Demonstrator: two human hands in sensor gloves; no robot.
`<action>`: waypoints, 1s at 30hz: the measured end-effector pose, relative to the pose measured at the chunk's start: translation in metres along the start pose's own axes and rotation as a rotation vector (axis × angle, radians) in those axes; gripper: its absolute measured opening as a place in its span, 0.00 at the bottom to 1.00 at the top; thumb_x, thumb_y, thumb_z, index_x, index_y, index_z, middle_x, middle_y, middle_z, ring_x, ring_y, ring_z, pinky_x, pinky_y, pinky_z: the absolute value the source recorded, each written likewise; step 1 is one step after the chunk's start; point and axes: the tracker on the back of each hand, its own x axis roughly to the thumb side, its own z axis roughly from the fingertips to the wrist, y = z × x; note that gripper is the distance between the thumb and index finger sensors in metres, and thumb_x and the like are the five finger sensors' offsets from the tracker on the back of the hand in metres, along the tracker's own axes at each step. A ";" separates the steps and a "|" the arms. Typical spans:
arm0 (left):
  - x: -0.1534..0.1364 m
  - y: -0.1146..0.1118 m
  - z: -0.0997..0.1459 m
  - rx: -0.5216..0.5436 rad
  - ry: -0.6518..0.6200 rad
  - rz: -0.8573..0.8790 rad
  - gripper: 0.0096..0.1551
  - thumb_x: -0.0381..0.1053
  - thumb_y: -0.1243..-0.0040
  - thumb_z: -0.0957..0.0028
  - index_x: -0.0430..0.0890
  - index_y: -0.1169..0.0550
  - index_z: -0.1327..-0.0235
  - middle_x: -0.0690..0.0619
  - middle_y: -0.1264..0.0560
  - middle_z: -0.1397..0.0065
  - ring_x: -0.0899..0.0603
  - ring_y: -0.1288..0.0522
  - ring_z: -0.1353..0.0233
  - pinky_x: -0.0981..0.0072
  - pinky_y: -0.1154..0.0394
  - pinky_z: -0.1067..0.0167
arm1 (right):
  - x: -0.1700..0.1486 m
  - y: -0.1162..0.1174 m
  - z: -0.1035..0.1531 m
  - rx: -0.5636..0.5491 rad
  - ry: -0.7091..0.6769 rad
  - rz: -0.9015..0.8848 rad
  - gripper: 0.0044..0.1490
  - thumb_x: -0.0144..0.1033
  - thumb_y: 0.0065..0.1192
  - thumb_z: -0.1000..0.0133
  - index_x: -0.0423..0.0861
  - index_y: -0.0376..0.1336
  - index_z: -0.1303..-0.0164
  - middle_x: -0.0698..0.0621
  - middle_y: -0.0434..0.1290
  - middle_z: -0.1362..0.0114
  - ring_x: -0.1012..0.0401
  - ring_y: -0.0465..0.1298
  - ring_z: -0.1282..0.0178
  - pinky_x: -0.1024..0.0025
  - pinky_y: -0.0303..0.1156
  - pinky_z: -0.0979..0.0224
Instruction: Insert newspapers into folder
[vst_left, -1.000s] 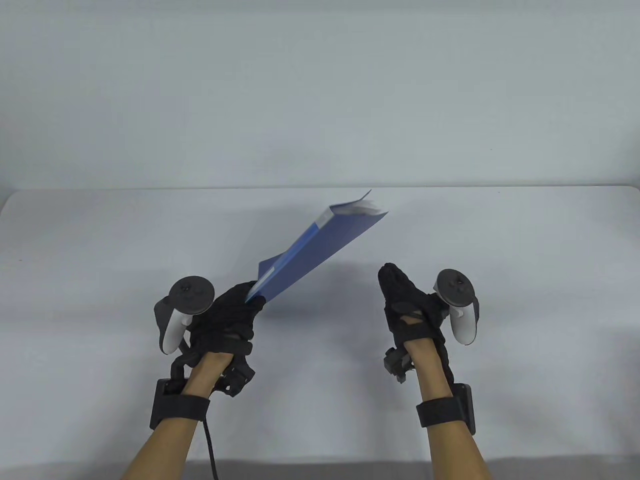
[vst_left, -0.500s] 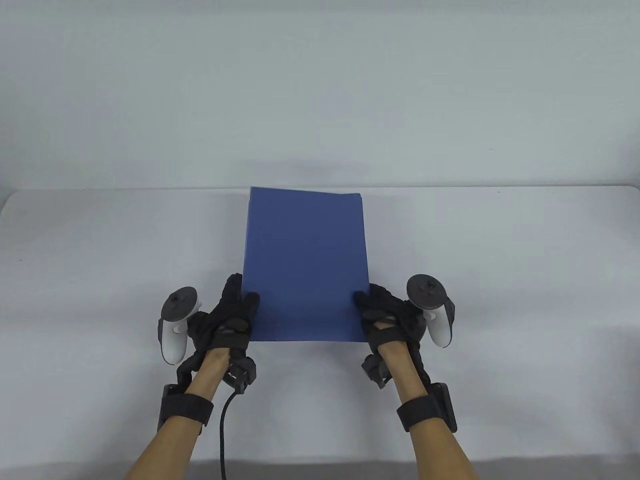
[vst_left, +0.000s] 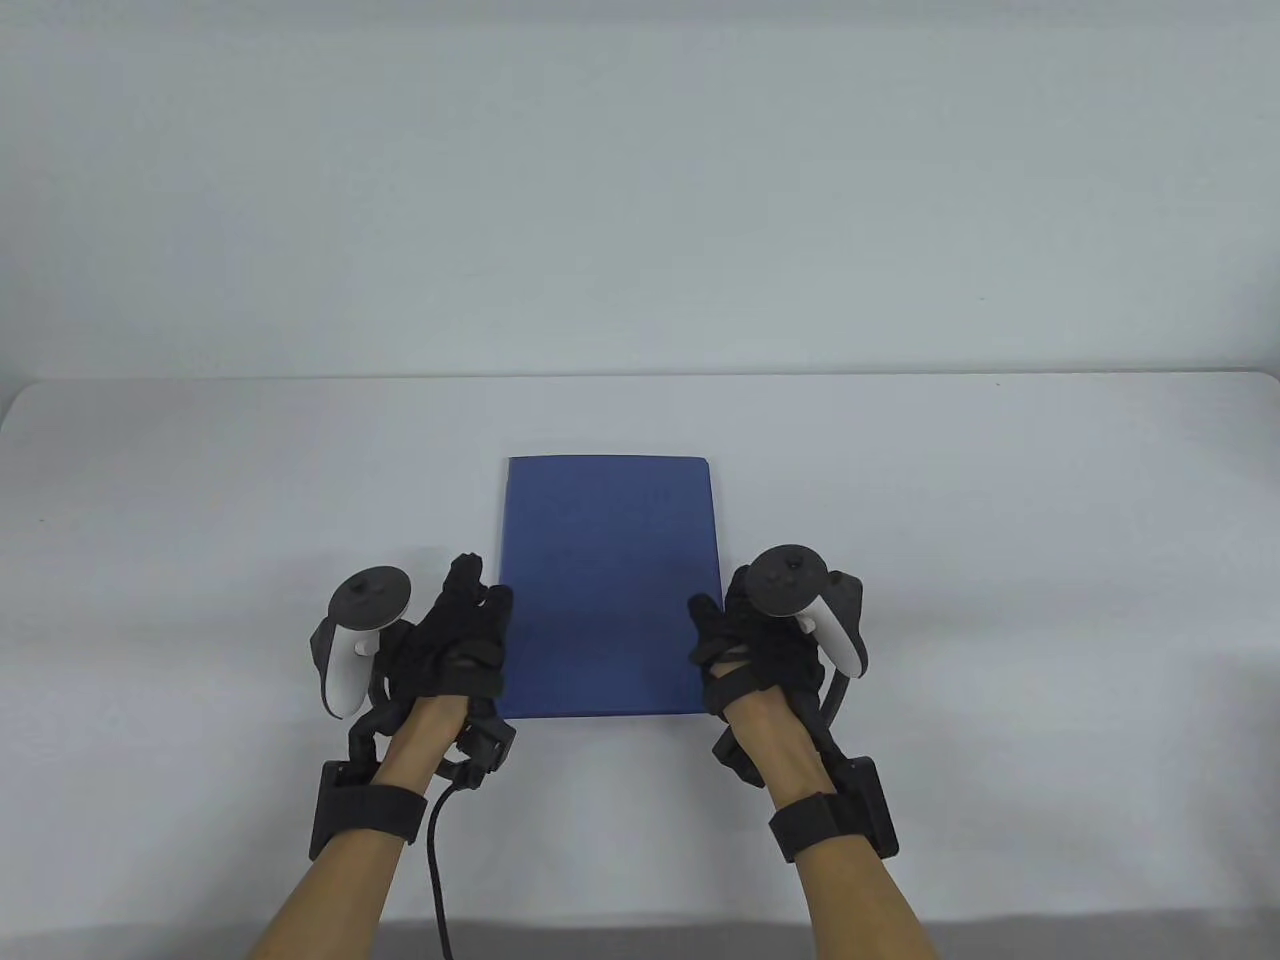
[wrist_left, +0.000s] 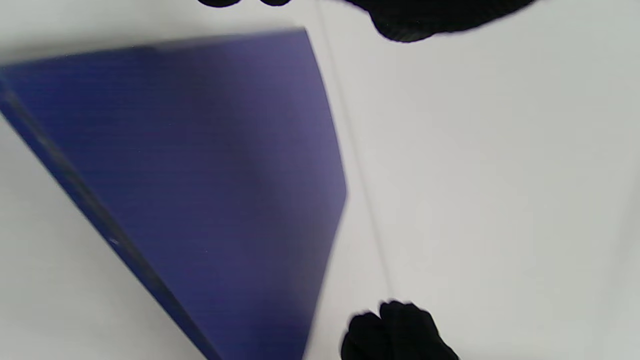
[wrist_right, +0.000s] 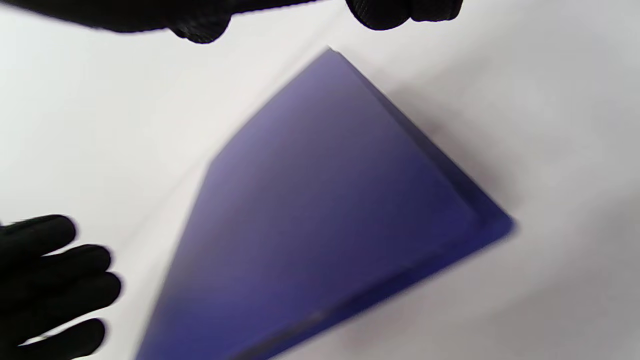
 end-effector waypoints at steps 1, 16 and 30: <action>0.006 -0.002 0.002 -0.019 -0.064 0.029 0.47 0.61 0.56 0.33 0.54 0.65 0.13 0.44 0.61 0.10 0.31 0.58 0.12 0.31 0.58 0.18 | 0.006 -0.003 0.003 -0.015 -0.045 -0.026 0.52 0.48 0.48 0.33 0.26 0.32 0.22 0.27 0.43 0.24 0.29 0.47 0.26 0.25 0.37 0.32; 0.041 -0.016 0.058 -0.023 -0.561 0.061 0.41 0.62 0.58 0.33 0.58 0.55 0.10 0.49 0.50 0.08 0.35 0.50 0.10 0.33 0.52 0.15 | 0.092 0.010 0.053 -0.057 -0.590 -0.285 0.51 0.51 0.48 0.32 0.29 0.35 0.19 0.28 0.45 0.22 0.30 0.47 0.23 0.24 0.39 0.31; 0.046 -0.016 0.056 -0.094 -0.600 0.021 0.41 0.62 0.57 0.33 0.57 0.54 0.09 0.48 0.49 0.09 0.34 0.50 0.11 0.32 0.52 0.16 | 0.070 0.024 0.042 -0.018 -0.597 -0.282 0.51 0.52 0.48 0.33 0.29 0.36 0.19 0.28 0.45 0.21 0.29 0.47 0.23 0.24 0.41 0.31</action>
